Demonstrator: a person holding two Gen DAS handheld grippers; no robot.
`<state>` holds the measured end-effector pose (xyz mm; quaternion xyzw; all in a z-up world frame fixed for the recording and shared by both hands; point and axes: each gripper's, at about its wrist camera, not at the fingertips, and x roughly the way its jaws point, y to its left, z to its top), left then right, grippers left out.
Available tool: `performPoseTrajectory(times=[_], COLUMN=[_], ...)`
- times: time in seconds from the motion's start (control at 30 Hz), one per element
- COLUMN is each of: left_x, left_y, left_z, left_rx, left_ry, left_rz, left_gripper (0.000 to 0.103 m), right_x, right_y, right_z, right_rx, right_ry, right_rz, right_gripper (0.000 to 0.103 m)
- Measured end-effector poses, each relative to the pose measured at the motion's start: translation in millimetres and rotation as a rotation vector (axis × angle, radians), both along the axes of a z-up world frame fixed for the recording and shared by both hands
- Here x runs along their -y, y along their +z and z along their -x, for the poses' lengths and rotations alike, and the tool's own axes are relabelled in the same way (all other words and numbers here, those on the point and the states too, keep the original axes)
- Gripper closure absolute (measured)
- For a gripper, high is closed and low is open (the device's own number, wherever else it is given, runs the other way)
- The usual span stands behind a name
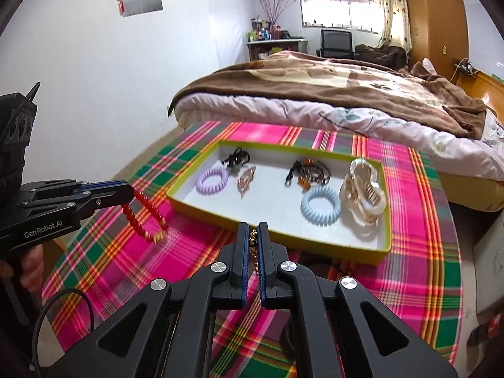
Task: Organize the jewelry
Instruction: 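Carry the red bracelet and gold chain into the tray and open both grippers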
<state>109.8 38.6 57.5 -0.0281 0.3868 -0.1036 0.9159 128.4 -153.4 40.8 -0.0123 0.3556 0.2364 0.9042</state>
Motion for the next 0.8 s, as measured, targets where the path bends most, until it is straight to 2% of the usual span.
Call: performPoseTrajectory(times=[0.27, 0.47, 0.63, 0.8], left_x=[4.9, 15.2, 26.0, 27.4], left_y=[30.2, 41.1, 35.3, 15.3], left_z=[-22.0, -49.0, -72.0, -95.6], left_rx=[0.039, 0.04, 0.029, -0.018], left_ry=[-0.02, -0.045, -0.062, -0.064], left_rz=[0.014, 0.037, 0.035, 0.035], left_gripper=[0.093, 0.093, 0.093, 0.093], right_x=[3.1, 3.5, -2.5, -6.7], right_y=[17.6, 21.8, 17.2, 3.9], right_z=[-16.8, -37.7, -59.7, -84.3], right_rx=[0.024, 0.011, -0.004, -0.044], right_ry=[-0.011, -0.018, -0.015, 0.001], right_rz=[-0.018, -0.026, -0.002, 0.005], right_gripper=[0.098, 0.098, 0.098, 0.098])
